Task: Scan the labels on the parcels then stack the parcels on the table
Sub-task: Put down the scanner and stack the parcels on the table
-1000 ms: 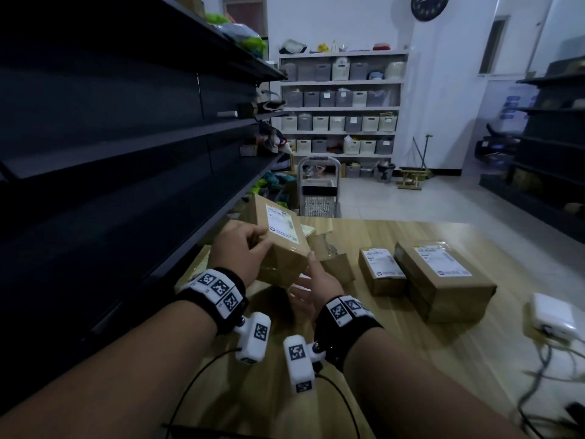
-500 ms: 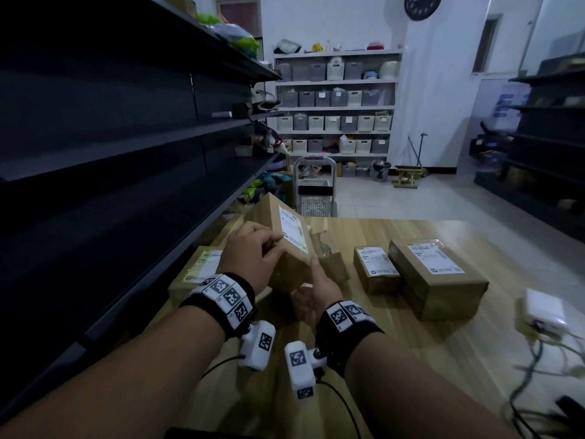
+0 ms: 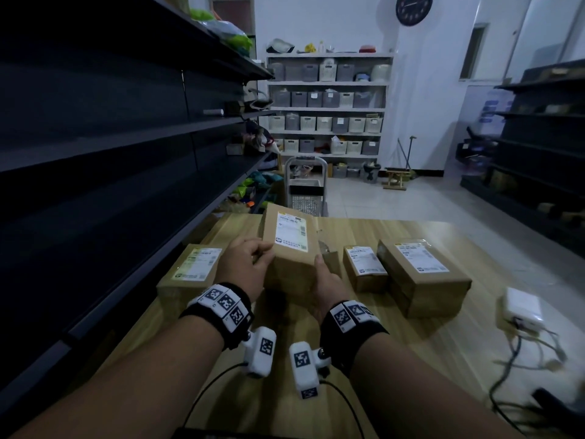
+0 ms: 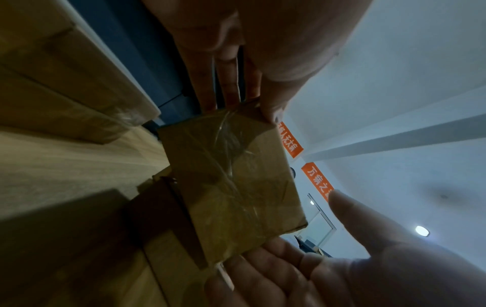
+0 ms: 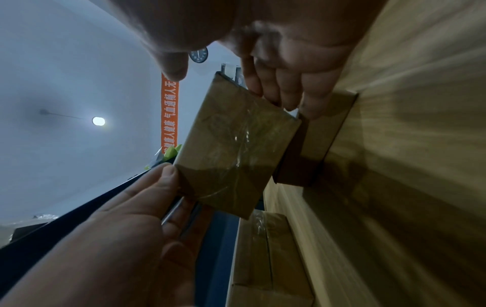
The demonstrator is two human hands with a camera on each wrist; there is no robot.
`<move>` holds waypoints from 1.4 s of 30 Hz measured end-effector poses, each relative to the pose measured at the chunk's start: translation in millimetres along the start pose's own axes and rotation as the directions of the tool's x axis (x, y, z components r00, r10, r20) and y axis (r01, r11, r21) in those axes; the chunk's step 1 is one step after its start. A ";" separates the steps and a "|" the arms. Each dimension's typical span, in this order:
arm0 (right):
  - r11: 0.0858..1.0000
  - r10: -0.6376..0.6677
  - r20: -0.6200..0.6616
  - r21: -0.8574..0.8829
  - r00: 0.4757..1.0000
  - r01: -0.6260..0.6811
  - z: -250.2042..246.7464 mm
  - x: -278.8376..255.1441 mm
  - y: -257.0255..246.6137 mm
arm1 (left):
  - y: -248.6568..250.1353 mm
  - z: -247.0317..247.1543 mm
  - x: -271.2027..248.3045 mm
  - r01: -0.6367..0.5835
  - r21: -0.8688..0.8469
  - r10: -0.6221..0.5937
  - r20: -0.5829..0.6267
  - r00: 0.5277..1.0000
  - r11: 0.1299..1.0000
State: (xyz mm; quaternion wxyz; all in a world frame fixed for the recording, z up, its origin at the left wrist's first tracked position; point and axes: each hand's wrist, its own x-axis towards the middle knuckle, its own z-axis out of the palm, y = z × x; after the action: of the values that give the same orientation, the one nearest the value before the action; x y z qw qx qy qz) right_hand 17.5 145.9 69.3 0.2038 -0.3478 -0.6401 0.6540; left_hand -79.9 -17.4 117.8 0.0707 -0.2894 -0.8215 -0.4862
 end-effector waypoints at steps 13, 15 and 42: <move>0.997 -0.042 0.126 0.072 0.991 0.033 57.5 9.6 17.4 | -40.1 -42.6 -8.9 0.037 -0.040 -0.044 -0.192 0.980 0.999; 0.995 -0.088 0.129 0.058 0.988 0.081 61.5 9.3 16.4 | -42.5 -45.8 -10.6 0.041 -0.038 -0.047 -0.194 0.980 0.998; 0.825 -0.210 0.181 -0.495 0.961 0.273 28.8 -5.3 -3.1 | -76.7 -27.6 -21.3 0.103 0.181 -0.092 -0.071 0.993 0.978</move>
State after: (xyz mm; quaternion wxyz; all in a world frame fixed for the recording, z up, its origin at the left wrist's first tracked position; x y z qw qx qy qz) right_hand -0.1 122.4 71.6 0.1459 -0.2661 -0.8413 0.4473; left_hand -108.6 -76.9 65.5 0.0990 -0.2255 -0.8736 -0.4197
